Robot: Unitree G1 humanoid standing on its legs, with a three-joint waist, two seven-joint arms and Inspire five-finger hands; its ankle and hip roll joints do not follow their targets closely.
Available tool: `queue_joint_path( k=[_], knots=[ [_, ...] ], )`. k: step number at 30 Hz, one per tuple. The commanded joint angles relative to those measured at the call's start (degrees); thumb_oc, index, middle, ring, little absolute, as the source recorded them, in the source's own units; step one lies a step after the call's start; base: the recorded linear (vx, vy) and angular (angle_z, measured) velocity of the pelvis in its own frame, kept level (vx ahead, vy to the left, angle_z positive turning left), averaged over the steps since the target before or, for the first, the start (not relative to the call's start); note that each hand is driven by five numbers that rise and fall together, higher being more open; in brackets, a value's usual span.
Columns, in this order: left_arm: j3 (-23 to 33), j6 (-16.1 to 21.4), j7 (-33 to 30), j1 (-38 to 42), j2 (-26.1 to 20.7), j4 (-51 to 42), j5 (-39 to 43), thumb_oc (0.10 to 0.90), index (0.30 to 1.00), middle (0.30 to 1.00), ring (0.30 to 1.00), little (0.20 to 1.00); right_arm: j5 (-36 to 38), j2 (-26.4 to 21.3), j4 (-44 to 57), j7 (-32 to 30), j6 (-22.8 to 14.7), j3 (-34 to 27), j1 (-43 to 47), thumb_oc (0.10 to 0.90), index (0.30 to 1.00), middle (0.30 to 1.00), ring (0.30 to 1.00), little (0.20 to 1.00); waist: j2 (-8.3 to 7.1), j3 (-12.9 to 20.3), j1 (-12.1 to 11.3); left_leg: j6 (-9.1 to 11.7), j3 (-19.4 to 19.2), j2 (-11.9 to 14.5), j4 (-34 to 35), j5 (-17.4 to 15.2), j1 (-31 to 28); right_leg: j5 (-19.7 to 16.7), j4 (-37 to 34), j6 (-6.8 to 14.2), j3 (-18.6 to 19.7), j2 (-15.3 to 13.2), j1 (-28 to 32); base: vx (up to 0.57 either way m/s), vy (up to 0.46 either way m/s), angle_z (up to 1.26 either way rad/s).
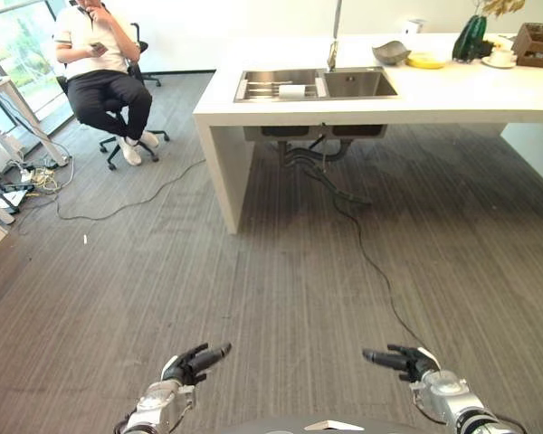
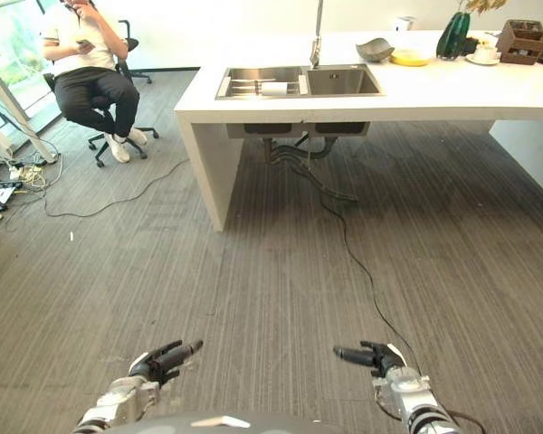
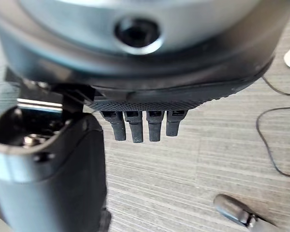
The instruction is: Place the dishes in the dishwasher.
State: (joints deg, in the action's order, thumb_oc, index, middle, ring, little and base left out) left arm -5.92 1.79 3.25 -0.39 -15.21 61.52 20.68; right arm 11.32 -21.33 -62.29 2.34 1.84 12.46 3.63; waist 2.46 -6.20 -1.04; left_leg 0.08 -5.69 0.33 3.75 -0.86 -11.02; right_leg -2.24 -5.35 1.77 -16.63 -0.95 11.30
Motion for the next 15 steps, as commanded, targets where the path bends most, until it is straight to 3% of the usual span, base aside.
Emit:
queue_joint_path(
  k=[1, 15],
  knots=[
    [-2.4, 2.1, 0.1, 4.3, -1.5, 1.4, -2.7, 0.800, 0.900, 0.900, 0.900, 0.900, 0.5, -0.2, -0.2, -0.4, -2.2, -0.7, 3.7, 0.800, 0.900, 0.900, 0.900, 0.900, -1.53, 0.5, -0.5, 5.1, 1.2, 2.6, 1.2, -1.4, 0.3, 3.8, 0.4, 7.5, 3.2, -5.0, -0.1, 0.00, 0.000, 0.00],
    [-6.3, 1.0, -1.4, 4.8, 0.2, 9.9, -15.0, 0.800, 0.900, 0.900, 0.900, 0.900, -1.4, 1.6, -5.8, -1.4, -2.1, 0.1, 2.4, 0.800, 0.900, 0.900, 0.900, 0.900, -1.76, 0.8, -0.6, 5.0, 2.1, 2.5, 1.2, -1.7, -0.1, 4.4, 0.4, 7.3, 2.5, -4.9, 0.7, 0.02, 0.005, 0.03]
  ],
)
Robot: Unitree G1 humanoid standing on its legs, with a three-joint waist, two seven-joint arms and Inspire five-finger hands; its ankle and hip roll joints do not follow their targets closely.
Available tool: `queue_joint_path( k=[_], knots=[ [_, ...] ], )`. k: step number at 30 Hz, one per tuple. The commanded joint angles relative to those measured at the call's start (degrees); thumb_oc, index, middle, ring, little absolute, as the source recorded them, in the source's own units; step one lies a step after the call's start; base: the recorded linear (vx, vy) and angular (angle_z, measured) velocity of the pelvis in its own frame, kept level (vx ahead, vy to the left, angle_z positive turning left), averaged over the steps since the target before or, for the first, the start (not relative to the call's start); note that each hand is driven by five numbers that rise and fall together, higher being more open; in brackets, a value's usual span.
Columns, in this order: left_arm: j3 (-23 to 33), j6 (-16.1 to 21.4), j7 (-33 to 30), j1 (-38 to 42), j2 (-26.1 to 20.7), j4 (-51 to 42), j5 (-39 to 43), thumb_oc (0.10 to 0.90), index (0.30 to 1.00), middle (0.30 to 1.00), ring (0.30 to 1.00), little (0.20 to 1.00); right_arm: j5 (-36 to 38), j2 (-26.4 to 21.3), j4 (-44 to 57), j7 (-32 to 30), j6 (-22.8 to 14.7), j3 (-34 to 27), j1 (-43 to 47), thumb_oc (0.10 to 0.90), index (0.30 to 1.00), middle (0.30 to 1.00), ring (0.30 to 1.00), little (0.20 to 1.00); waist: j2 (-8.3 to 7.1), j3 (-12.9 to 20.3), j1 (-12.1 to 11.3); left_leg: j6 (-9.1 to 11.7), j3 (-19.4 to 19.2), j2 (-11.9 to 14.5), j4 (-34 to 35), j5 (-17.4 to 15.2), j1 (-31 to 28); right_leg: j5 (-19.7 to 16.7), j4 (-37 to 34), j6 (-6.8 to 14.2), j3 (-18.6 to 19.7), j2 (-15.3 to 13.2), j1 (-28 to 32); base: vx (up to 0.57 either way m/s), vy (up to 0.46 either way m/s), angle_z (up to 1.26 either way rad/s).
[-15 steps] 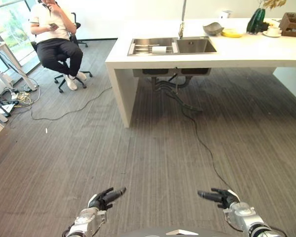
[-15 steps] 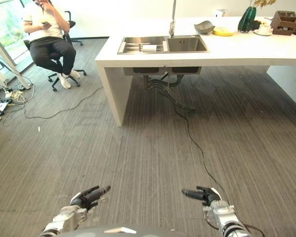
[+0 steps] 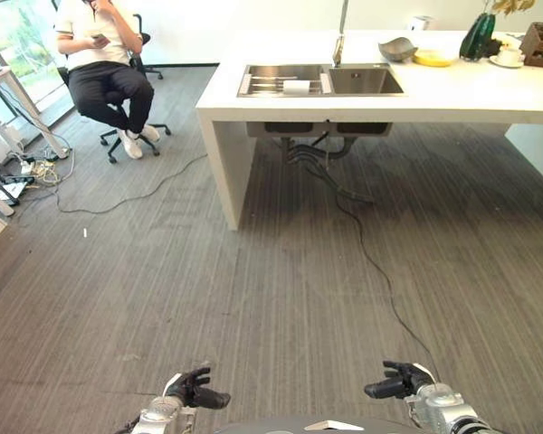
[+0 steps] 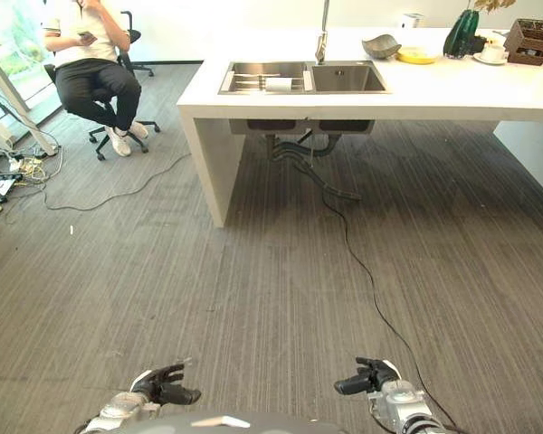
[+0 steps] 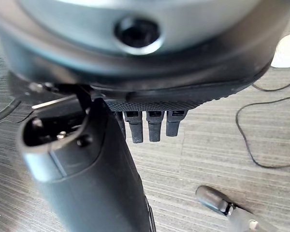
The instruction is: Place the dishes in the dishwasher.
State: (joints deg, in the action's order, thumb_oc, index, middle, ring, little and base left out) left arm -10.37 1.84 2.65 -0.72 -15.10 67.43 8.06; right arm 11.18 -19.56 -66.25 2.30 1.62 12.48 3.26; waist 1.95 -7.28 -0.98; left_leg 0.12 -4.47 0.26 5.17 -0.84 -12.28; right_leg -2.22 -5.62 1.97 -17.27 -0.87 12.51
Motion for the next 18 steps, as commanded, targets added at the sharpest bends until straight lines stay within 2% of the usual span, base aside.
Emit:
queue_joint_path(
  k=[1, 10, 18],
  knots=[
    [-1.9, 1.0, -0.8, 5.1, 0.1, 4.0, -2.4, 0.800, 0.900, 0.900, 0.900, 0.900, -1.3, -0.2, -1.8, -1.4, -1.9, 0.1, 2.7, 0.800, 0.900, 0.900, 0.900, 0.900, -1.25, 1.9, -0.6, 5.0, 0.9, 2.5, -0.2, -1.7, 1.1, 4.4, 0.6, 7.1, 3.1, -5.0, -0.5, 0.02, 0.009, 0.03],
    [0.0, 0.6, 0.1, 3.9, 2.4, 8.0, 1.3, 0.800, 0.900, 0.900, 0.900, 0.900, -1.4, 0.3, -8.0, -1.5, -1.4, -1.1, 1.2, 0.800, 0.900, 0.900, 0.900, 0.900, -1.63, 2.5, -0.5, 4.9, 1.4, 2.5, -0.2, -1.8, 1.9, 4.4, 0.6, 6.8, 2.8, -5.0, -1.1, 0.01, 0.002, 0.01],
    [0.0, 0.8, -0.2, 4.4, 1.9, 5.5, 3.1, 0.800, 0.900, 0.900, 0.900, 0.900, -0.8, 0.1, -6.3, -1.4, -1.4, -1.2, 2.3, 0.800, 0.900, 0.900, 0.900, 0.900, -1.96, 3.1, -0.7, 4.4, 1.5, 2.0, -0.2, -2.4, 1.9, 4.1, 0.6, 7.2, 2.7, -5.5, -1.1, 0.00, 0.032, 0.00]
  ],
)
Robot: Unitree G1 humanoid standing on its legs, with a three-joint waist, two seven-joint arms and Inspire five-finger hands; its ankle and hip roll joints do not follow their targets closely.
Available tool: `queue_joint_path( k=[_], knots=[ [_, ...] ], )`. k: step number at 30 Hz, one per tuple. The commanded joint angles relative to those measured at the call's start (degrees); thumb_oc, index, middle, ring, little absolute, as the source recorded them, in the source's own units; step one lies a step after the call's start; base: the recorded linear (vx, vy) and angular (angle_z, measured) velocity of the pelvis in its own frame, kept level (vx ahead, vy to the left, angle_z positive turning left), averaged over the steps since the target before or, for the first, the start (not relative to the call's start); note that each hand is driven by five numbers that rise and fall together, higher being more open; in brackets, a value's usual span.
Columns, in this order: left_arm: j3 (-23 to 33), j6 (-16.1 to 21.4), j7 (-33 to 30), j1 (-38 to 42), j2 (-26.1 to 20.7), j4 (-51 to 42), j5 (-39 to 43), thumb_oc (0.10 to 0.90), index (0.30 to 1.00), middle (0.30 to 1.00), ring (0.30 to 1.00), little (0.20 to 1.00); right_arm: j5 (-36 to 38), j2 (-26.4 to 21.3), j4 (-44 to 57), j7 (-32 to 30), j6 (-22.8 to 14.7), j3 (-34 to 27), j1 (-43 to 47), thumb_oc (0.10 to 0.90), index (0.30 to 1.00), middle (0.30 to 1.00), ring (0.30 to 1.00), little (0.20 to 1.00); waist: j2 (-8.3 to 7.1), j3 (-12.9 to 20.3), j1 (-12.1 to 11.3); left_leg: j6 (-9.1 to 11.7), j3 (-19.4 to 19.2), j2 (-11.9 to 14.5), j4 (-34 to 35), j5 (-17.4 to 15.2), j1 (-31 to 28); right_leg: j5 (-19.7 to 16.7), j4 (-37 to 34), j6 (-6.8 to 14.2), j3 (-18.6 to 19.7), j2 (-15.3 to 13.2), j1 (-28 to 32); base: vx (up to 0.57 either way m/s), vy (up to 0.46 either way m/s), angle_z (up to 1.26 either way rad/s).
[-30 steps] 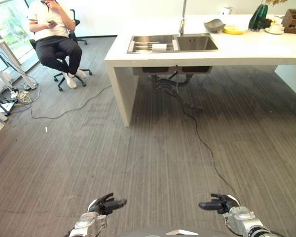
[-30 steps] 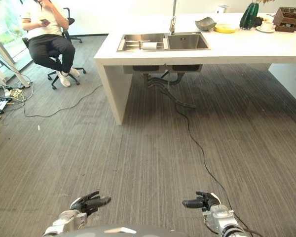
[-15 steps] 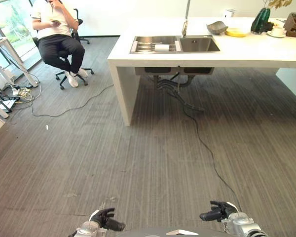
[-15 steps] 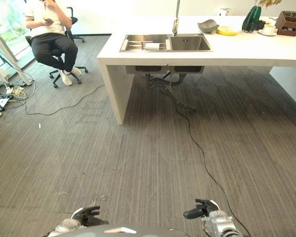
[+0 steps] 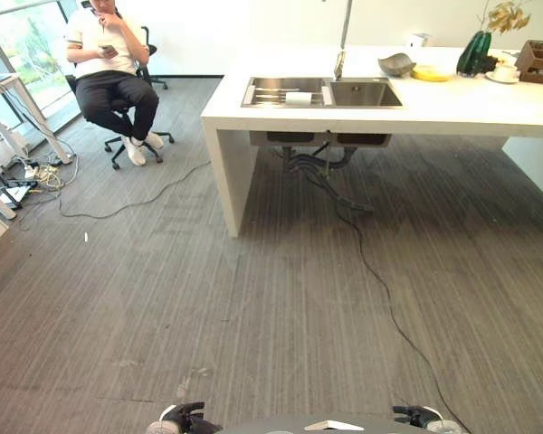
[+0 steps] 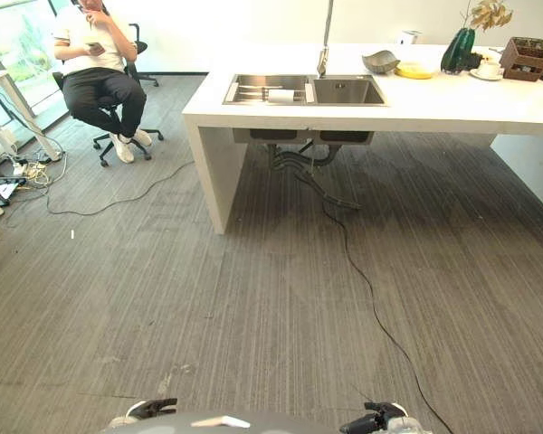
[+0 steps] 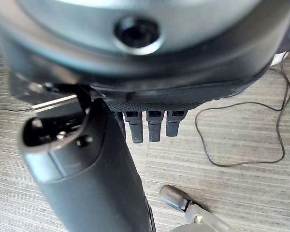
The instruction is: Place the dishes in the dishwasher.
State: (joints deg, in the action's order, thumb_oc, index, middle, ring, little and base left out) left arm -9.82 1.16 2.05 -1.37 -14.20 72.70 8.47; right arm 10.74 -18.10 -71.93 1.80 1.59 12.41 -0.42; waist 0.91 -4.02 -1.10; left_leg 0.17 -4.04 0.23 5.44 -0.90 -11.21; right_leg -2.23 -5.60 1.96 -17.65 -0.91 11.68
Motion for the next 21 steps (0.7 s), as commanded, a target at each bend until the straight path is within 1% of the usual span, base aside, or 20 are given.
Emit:
queue_joint_path(
  k=[1, 2, 4, 6, 7, 8, 9, 10, 11, 12, 13, 14, 15, 16, 17, 18, 19, 21],
  knots=[
    [-0.3, 1.5, 0.0, 5.3, 0.7, -0.7, 3.8, 0.800, 0.900, 0.900, 0.900, 0.900, -0.1, -1.6, 0.3, -1.1, -1.4, -1.2, 6.6, 0.800, 0.900, 0.900, 0.900, 0.900, -0.96, -0.4, -0.6, 4.1, 1.1, 1.9, -0.4, -2.4, 0.9, 3.9, 0.6, 7.4, 3.3, -5.6, -0.5, -0.01, 0.046, 0.00],
    [-0.3, 1.5, 0.0, 5.3, 0.7, -0.8, 3.8, 0.800, 0.900, 0.900, 0.900, 0.900, -0.1, -1.6, 0.3, -1.1, -1.4, -1.2, 6.6, 0.800, 0.900, 0.900, 0.900, 0.900, -0.96, -0.4, -0.6, 4.1, 1.1, 1.9, -0.4, -2.4, 0.9, 3.9, 0.6, 7.4, 3.3, -5.6, -0.5, -0.04, 0.063, 0.00],
    [0.1, 1.8, -0.5, 5.8, 0.2, -4.1, 6.1, 0.800, 0.900, 0.900, 0.900, 0.900, 0.7, -2.2, 3.2, -1.4, -1.4, -1.2, 7.9, 0.800, 0.900, 0.900, 0.900, 0.900, -1.00, -1.1, -0.8, 3.3, 1.0, 1.1, -0.4, -2.6, 1.0, 3.2, 1.8, 7.7, 3.8, -6.4, -1.6, -0.06, 0.095, -0.01],
    [0.1, 1.7, -0.7, 6.0, 0.1, -6.0, 7.1, 0.800, 0.900, 0.900, 0.900, 0.900, 0.9, -2.7, 4.6, -1.5, -1.1, -1.4, 8.6, 0.800, 0.900, 0.900, 0.900, 0.900, -0.90, -1.7, -0.9, 2.5, 0.9, 0.5, -0.4, -2.9, 0.9, 3.6, 5.1, 8.0, 4.4, -7.3, -3.5, -0.05, 0.101, -0.03],
    [0.1, 1.7, -0.7, 6.0, 0.1, -6.0, 7.1, 0.800, 0.900, 0.900, 0.900, 0.900, 0.9, -2.7, 4.6, -1.5, -1.1, -1.4, 8.6, 0.800, 0.900, 0.900, 0.900, 0.900, -0.90, -1.7, -1.0, 2.4, 0.8, 0.5, -0.4, -2.9, 1.0, 3.7, 5.3, 8.0, 4.5, -7.3, -3.6, -0.04, 0.086, -0.07],
    [0.1, 1.7, -0.6, 6.0, 0.1, -7.0, 8.0, 0.800, 0.900, 0.900, 0.900, 0.900, 1.1, -2.9, 5.1, -1.4, -1.0, -1.5, 8.8, 0.800, 0.900, 0.900, 0.900, 0.900, -0.80, -2.1, -1.0, 2.0, 0.9, 0.3, -0.4, -2.9, 1.0, 4.1, 7.7, 8.1, 5.0, -7.8, -4.8, -0.04, 0.104, -0.05],
    [0.2, 1.6, -0.8, 6.1, 0.0, -8.0, 8.7, 0.800, 0.900, 0.900, 0.900, 0.900, 1.2, -3.1, 5.7, -1.4, -1.0, -1.7, 9.0, 0.800, 0.900, 0.900, 0.900, 0.900, -0.61, -2.5, -1.0, 1.5, 0.8, 0.2, -0.4, -2.8, 1.1, 4.7, 10.7, 8.3, 5.5, -8.3, -6.5, -0.10, 0.213, -0.10],
    [0.2, 1.4, -1.0, 6.8, -0.3, -10.2, 10.3, 0.800, 0.900, 0.900, 0.900, 0.900, 1.7, -3.3, 6.4, -1.5, -0.7, -2.0, 9.6, 0.800, 0.900, 0.900, 0.900, 0.900, -0.20, -3.8, -1.0, 0.2, 0.9, 0.0, -0.9, -2.9, 1.4, 5.4, 18.2, 9.0, 6.3, -9.1, -10.7, -0.09, 0.171, -0.09],
    [0.2, 1.3, -1.0, 6.8, -0.3, -10.3, 10.3, 0.800, 0.900, 0.900, 0.900, 0.900, 1.7, -3.3, 6.4, -1.5, -0.7, -2.0, 9.6, 0.800, 0.900, 0.900, 0.900, 0.900, -0.27, -3.8, -1.1, 0.2, 0.8, -0.1, -0.9, -3.0, 1.5, 5.6, 18.6, 9.1, 6.4, -9.2, -11.0, -0.12, 0.220, -0.10],
    [0.1, 1.2, -1.3, 6.7, -0.6, -14.2, 11.5, 0.800, 0.900, 0.900, 0.900, 0.900, 2.2, -3.6, 7.7, -1.6, -0.5, -2.2, 9.7, 0.800, 0.900, 0.900, 0.900, 0.900, -0.05, -5.2, -0.9, -0.9, 1.2, -0.6, -1.8, -3.5, 1.2, 4.0, 26.9, 9.7, 7.7, -10.3, -15.0, -0.08, 0.188, 0.07],
    [0.2, 1.0, -1.6, 6.6, -1.1, -16.5, 12.6, 0.800, 0.900, 0.900, 0.900, 0.900, 2.2, -3.8, 9.1, -1.7, -0.3, -2.1, 9.8, 0.800, 0.900, 0.900, 0.900, 0.900, 0.22, -6.8, -0.7, -1.7, 1.5, -0.6, -3.0, -4.1, 1.1, 1.6, 33.4, 9.7, 8.6, -10.3, -18.9, -0.08, 0.187, 0.08],
    [0.2, 1.0, -1.6, 6.6, -1.1, -16.5, 12.6, 0.800, 0.900, 0.900, 0.900, 0.900, 2.2, -3.8, 9.1, -1.7, -0.3, -2.1, 9.8, 0.800, 0.900, 0.900, 0.900, 0.900, 0.12, -6.7, -0.8, -1.7, 1.4, -0.7, -3.1, -4.2, 1.2, 1.8, 33.7, 9.7, 8.8, -10.4, -19.2, 0.01, 0.092, 0.15],
    [0.3, 0.8, -1.7, 6.5, -1.2, -17.3, 13.1, 0.800, 0.900, 0.900, 0.900, 0.900, 2.2, -3.8, 9.4, -1.7, -0.2, -2.1, 9.8, 0.800, 0.900, 0.900, 0.900, 0.900, 0.07, -7.1, -0.8, -1.9, 1.6, -0.8, -3.3, -4.7, 1.0, 1.2, 34.5, 9.7, 8.6, -10.4, -20.9, 0.10, 0.003, 0.12],
    [0.5, 1.0, -1.9, 6.5, -1.3, -18.2, 13.4, 0.800, 0.900, 0.900, 0.900, 0.900, 2.3, -3.8, 9.9, -1.7, -0.1, -2.1, 9.7, 0.800, 0.900, 0.900, 0.900, 0.900, -0.27, -7.3, -0.8, -2.0, 1.8, -1.1, -3.2, -5.5, 0.6, 1.0, 32.2, 9.2, 7.8, -10.4, -22.2, 0.10, 0.001, 0.11],
    [0.5, 0.9, -1.9, 6.5, -1.3, -18.2, 13.4, 0.800, 0.900, 0.900, 0.900, 0.900, 2.3, -3.8, 10.0, -1.7, 0.0, -2.1, 9.7, 0.800, 0.900, 0.900, 0.900, 0.900, -0.23, -7.4, -0.7, -2.0, 1.9, -1.1, -3.2, -5.6, 0.4, 1.2, 32.3, 9.2, 7.7, -10.3, -22.0, 0.15, -0.040, 0.00],
    [0.6, 1.1, -2.4, 6.7, -1.5, -19.1, 14.2, 0.800, 0.900, 0.900, 0.900, 0.900, 2.5, -4.0, 10.7, -1.7, 0.0, -1.9, 9.8, 0.800, 0.900, 0.900, 0.900, 0.900, -0.53, -7.8, -0.4, -1.8, 2.5, -1.3, -3.4, -6.3, 0.0, 1.0, 28.8, 8.7, 6.8, -10.0, -22.9, 0.22, -0.099, 0.00],
    [0.8, 1.2, -2.6, 7.1, -2.2, -20.4, 15.4, 0.800, 0.900, 0.900, 0.900, 0.900, 2.8, -4.6, 12.0, -2.0, 0.1, -1.5, 10.4, 0.800, 0.900, 0.900, 0.900, 0.900, -1.09, -8.4, 0.0, -1.3, 3.6, -1.8, -3.0, -7.3, -1.0, -0.8, 21.2, 8.8, 6.5, -10.1, -24.1, 0.29, -0.141, 0.05],
    [1.2, 1.3, -3.3, 7.9, -2.7, -21.2, 16.2, 0.800, 0.900, 0.900, 0.900, 0.900, 3.3, -4.8, 12.7, -2.1, 0.3, -1.1, 10.9, 0.800, 0.900, 0.900, 0.900, 0.900, -1.07, -9.1, 0.9, -0.3, 4.9, -1.3, -3.3, -8.7, -2.2, -3.4, 13.4, 9.6, 6.6, -10.4, -25.1, 0.31, -0.161, 0.14]
  ],
)
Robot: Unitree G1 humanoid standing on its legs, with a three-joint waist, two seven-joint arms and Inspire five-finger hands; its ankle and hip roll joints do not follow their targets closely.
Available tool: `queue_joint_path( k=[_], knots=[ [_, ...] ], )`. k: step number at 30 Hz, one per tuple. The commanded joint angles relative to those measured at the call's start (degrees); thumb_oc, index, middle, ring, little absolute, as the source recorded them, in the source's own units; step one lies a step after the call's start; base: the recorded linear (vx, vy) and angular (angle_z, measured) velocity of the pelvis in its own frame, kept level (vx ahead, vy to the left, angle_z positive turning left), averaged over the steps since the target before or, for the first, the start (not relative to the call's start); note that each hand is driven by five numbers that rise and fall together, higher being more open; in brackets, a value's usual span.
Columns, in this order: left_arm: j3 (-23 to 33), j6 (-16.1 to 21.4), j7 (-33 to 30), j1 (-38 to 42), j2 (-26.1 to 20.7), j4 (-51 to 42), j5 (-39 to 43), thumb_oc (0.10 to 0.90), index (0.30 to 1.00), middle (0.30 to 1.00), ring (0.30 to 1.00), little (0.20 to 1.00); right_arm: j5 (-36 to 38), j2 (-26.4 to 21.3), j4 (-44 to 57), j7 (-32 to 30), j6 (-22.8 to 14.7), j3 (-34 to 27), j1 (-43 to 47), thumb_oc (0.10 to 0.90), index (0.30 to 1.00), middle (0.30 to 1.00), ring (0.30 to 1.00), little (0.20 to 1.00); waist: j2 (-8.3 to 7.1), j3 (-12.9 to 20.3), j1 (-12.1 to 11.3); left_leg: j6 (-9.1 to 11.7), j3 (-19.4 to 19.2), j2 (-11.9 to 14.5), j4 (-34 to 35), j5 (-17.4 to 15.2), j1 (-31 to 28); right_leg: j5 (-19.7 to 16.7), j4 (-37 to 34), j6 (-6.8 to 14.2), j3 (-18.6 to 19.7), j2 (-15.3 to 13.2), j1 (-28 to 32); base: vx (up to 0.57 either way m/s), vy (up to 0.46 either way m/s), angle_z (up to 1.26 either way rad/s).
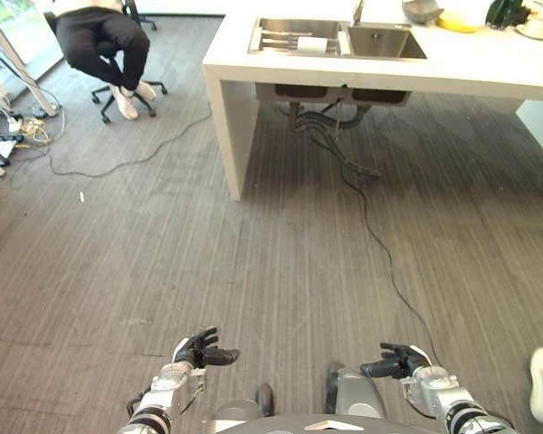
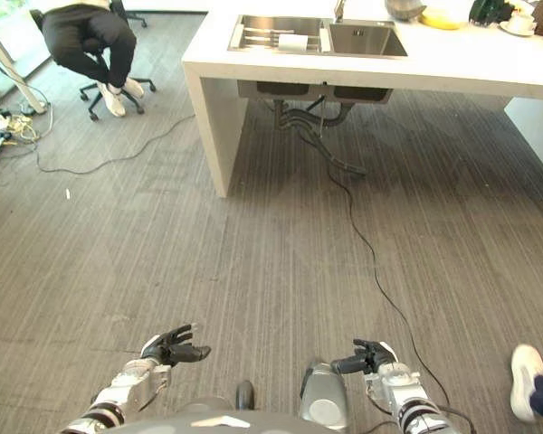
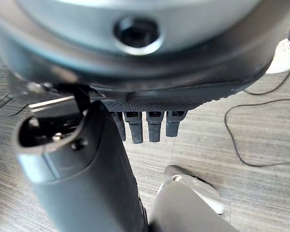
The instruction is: Place the dishes in the dishwasher.
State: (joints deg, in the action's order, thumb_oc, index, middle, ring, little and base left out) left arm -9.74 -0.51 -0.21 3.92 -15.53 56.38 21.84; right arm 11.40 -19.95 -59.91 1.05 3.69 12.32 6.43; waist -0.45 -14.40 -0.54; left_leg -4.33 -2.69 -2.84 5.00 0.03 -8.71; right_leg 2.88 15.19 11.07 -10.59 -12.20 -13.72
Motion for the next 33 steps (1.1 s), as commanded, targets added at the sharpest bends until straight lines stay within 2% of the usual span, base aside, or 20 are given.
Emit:
queue_joint_path(
  k=[1, 5, 8, 10, 11, 12, 13, 15, 16, 17, 18, 19, 21, 23, 24, 27, 29, 31, 32, 33],
  knots=[
    [1.5, 3.1, -1.2, 2.7, -1.6, -5.1, 3.3, 0.800, 0.900, 0.900, 0.900, 0.900, 2.5, -2.9, 0.9, -1.3, -1.8, -1.0, 3.9, 0.800, 0.900, 0.900, 0.900, 0.900, 0.00, 1.1, 0.8, 4.7, 4.3, 2.0, -3.2, -10.6, -5.4, -9.9, -9.8, 1.0, 0.3, 0.3, -1.2, 0.23, -0.107, 0.25],
    [2.3, 3.3, -1.3, 2.4, -2.6, -7.2, 4.3, 0.800, 0.900, 0.900, 0.900, 0.900, 2.2, -3.2, 1.3, -0.4, -1.3, -1.2, 2.6, 0.800, 0.900, 0.900, 0.900, 0.900, -0.34, 1.8, 1.7, 6.2, 6.7, 3.6, -4.5, -13.7, -8.0, -13.1, -11.8, 2.3, 2.4, 0.0, -3.0, 0.32, -0.134, 0.42],
    [2.7, 3.2, -1.5, 2.0, -3.4, -9.8, 5.5, 0.800, 0.900, 0.900, 0.900, 0.900, 1.9, -3.9, 1.0, 0.4, -1.2, -1.2, 1.5, 0.800, 0.900, 0.900, 0.900, 0.900, -0.47, 3.9, 2.3, 7.0, 8.2, 6.3, -8.3, -15.9, -8.7, -11.8, -9.1, 1.0, 2.3, 1.2, -2.7, 0.43, -0.284, 0.55],
    [3.5, 2.9, -1.1, 0.7, -3.9, -12.4, 7.0, 0.800, 0.900, 0.900, 0.900, 0.900, 1.0, -4.4, 1.4, 1.0, -0.7, -1.4, 0.0, 0.800, 0.900, 0.900, 0.900, 0.900, 0.01, 5.0, 2.2, 7.9, 8.9, 8.4, -15.6, -11.8, -6.8, -9.3, -6.3, -0.7, 1.5, 3.4, -1.2, 0.38, -0.283, 1.00],
    [3.6, 2.5, -1.1, -0.1, -4.1, -15.7, 8.0, 0.800, 0.900, 0.900, 0.900, 0.900, 0.6, -5.2, 1.6, 1.1, -0.9, -1.2, -1.1, 0.800, 0.900, 0.900, 0.900, 0.900, 0.41, 4.9, 1.5, 7.6, 9.6, 9.8, -28.5, -6.0, -1.1, -6.5, -6.7, -3.1, 0.3, 5.1, 2.4, 0.31, -0.268, 0.77],
    [3.6, 2.5, -1.1, -0.1, -4.2, -15.7, 8.0, 0.800, 0.900, 0.900, 0.900, 0.900, 0.6, -5.1, 1.6, 1.1, -0.9, -1.2, -1.1, 0.800, 0.900, 0.900, 0.900, 0.900, 0.12, 5.0, 1.7, 7.6, 9.8, 9.5, -28.4, -5.7, -0.8, -6.7, -6.9, -3.1, 0.2, 4.8, 2.3, 0.33, -0.353, 0.40],
    [3.5, 2.5, -1.5, 0.2, -4.7, -18.1, 8.7, 0.800, 0.900, 0.900, 0.900, 0.900, 1.0, -5.6, 1.6, 0.7, -1.0, -1.5, -1.7, 0.800, 0.900, 0.900, 0.900, 0.900, 0.05, 4.1, 1.0, 7.6, 10.2, 10.2, -36.7, -0.6, 3.3, -5.2, -7.3, -5.0, -0.2, 6.1, 4.8, 0.15, -0.254, 0.21],
    [3.3, 2.6, -2.2, 2.0, -6.0, -26.2, 10.2, 0.800, 0.900, 0.900, 0.900, 0.900, 1.8, -5.9, 1.2, -0.4, -1.1, -2.5, -3.0, 0.800, 0.900, 0.900, 0.900, 0.900, -1.52, 1.3, -0.3, 6.3, 7.5, 11.3, -50.4, 4.5, 13.8, -2.7, -8.8, -8.2, -1.6, 7.4, 9.1, 0.26, -0.471, -0.05],
    [3.6, 2.8, -2.4, 2.4, -6.1, -28.7, 10.9, 0.800, 0.900, 0.900, 0.900, 0.900, 1.8, -5.8, 0.5, -0.5, -0.9, -2.5, -3.2, 0.800, 0.900, 0.900, 0.900, 0.900, -1.30, 0.6, -1.4, 5.9, 6.9, 9.2, -51.0, 1.5, 16.5, -2.0, -8.9, -8.6, -1.4, 7.9, 10.4, 0.31, -0.331, 0.22],
    [3.7, 3.3, -2.6, 3.2, -6.2, -31.2, 11.3, 0.800, 0.900, 0.900, 0.900, 0.900, 1.6, -5.6, -1.0, -0.4, -1.0, -2.2, -3.3, 0.800, 0.900, 0.900, 0.900, 0.900, -0.95, 0.2, -2.4, 5.5, 7.7, 5.4, -49.6, -0.6, 19.4, -1.2, -9.2, -8.6, -0.7, 8.5, 11.6, 0.19, -0.056, 0.60],
    [3.7, 3.3, -2.6, 3.2, -6.2, -31.2, 11.3, 0.800, 0.900, 0.900, 0.900, 0.900, 1.6, -5.6, -1.0, -0.4, -1.1, -2.2, -3.2, 0.800, 0.900, 0.900, 0.900, 0.900, -1.16, 0.3, -2.3, 5.5, 7.7, 5.2, -49.4, -0.4, 19.6, -1.3, -9.2, -8.6, -0.8, 8.2, 11.5, 0.24, -0.047, 0.40],
    [4.0, 3.8, -2.4, 3.6, -6.4, -34.0, 11.5, 0.800, 0.900, 0.900, 0.900, 0.900, 1.7, -5.0, -2.8, -0.2, -1.1, -2.2, -3.1, 0.800, 0.900, 0.900, 0.900, 0.900, -0.90, 0.1, -3.5, 5.5, 8.1, 1.9, -45.7, -1.4, 21.5, -0.8, -9.8, -8.2, -0.2, 8.9, 12.7, 0.26, -0.052, 0.04],
    [4.7, 4.9, -1.8, 5.2, -7.7, -37.8, 11.7, 0.800, 0.900, 0.900, 0.900, 0.900, 2.3, -4.5, -5.5, 0.3, -1.7, -2.8, -3.3, 0.800, 0.900, 0.900, 0.900, 0.900, -0.99, 0.3, -4.9, 5.8, 7.2, 0.4, -34.5, -3.3, 22.1, 0.2, -11.8, -7.1, 0.0, 9.7, 15.1, 0.41, -0.093, -0.24],
    [5.2, 6.1, -1.4, 7.0, -9.7, -42.3, 12.4, 0.800, 0.900, 0.900, 0.900, 0.900, 2.6, -3.8, -8.6, 0.7, -2.1, -2.7, -3.0, 0.800, 0.900, 0.900, 0.900, 0.900, 0.45, 0.8, -7.0, 6.9, 6.2, 0.0, -18.8, 2.4, 23.6, 1.4, -14.1, -7.2, 0.7, 12.4, 18.5, 0.54, -0.077, -0.21],
    [5.6, 6.8, -0.5, 7.7, -10.8, -45.4, 15.0, 0.800, 0.900, 0.900, 0.900, 0.900, 1.3, -3.3, -11.3, 0.9, -2.4, -2.0, -2.7, 0.800, 0.900, 0.900, 0.900, 0.900, 1.52, 1.2, -9.2, 8.4, 8.6, -0.4, -9.0, 7.9, 25.9, 2.6, -15.7, -7.3, 2.3, 14.9, 21.7, 0.48, -0.044, -0.08],
    [6.8, 7.3, 2.5, 7.0, -13.9, -51.0, 18.4, 0.800, 0.900, 0.900, 0.900, 0.900, -0.8, -2.3, -13.7, 2.8, -2.2, -1.0, -2.8, 0.800, 0.900, 0.900, 0.900, 0.900, 0.83, 1.7, -10.7, 9.0, 5.5, 0.7, -2.8, 10.8, 26.2, 5.0, -17.9, -7.2, 5.1, 15.6, 26.9, 0.44, -0.008, -0.85],
    [8.0, 7.6, 2.8, 5.7, -14.9, -53.8, 18.2, 0.800, 0.900, 0.900, 0.900, 0.900, -1.6, -1.3, -14.3, 3.5, -2.1, -1.2, -3.7, 0.800, 0.900, 0.900, 0.900, 0.900, 0.44, 2.7, -11.1, 8.4, 4.5, 1.1, -2.9, 12.4, 25.0, 5.7, -18.7, -7.0, 6.3, 15.4, 28.6, 0.39, 0.082, -1.12],
    [9.6, 7.4, 3.7, 3.8, -15.9, -58.3, 18.2, 0.800, 0.900, 0.900, 0.900, 0.900, -4.0, 0.0, -16.8, 4.7, -1.9, -1.4, -5.2, 0.800, 0.900, 0.900, 0.900, 0.900, -1.29, 5.0, -11.7, 7.5, 4.3, 1.0, -2.8, 12.4, 23.4, 6.9, -16.6, -6.5, 7.7, 13.9, 29.2, 0.56, 0.145, -0.86],
    [10.7, 7.2, 4.0, 3.0, -16.8, -61.1, 17.1, 0.800, 0.900, 0.900, 0.900, 0.900, -4.8, 0.8, -18.4, 5.5, -1.7, -2.5, -6.5, 0.800, 0.900, 0.900, 0.900, 0.900, -2.97, 6.3, -12.0, 6.6, 3.6, 1.3, -2.9, 11.0, 21.4, 7.0, -11.5, -5.0, 8.1, 13.1, 28.0, 0.45, 0.101, -0.55],
    [10.7, 7.2, 4.0, 2.9, -16.8, -61.3, 17.0, 0.800, 0.900, 0.900, 0.900, 0.900, -4.8, 0.8, -18.3, 5.5, -1.7, -2.4, -6.6, 0.800, 0.900, 0.900, 0.900, 0.900, -3.10, 6.3, -12.1, 6.5, 3.5, 1.3, -2.9, 11.0, 21.4, 7.2, -11.2, -5.0, 8.3, 13.0, 27.9, 0.51, 0.100, -0.78]
  ],
)
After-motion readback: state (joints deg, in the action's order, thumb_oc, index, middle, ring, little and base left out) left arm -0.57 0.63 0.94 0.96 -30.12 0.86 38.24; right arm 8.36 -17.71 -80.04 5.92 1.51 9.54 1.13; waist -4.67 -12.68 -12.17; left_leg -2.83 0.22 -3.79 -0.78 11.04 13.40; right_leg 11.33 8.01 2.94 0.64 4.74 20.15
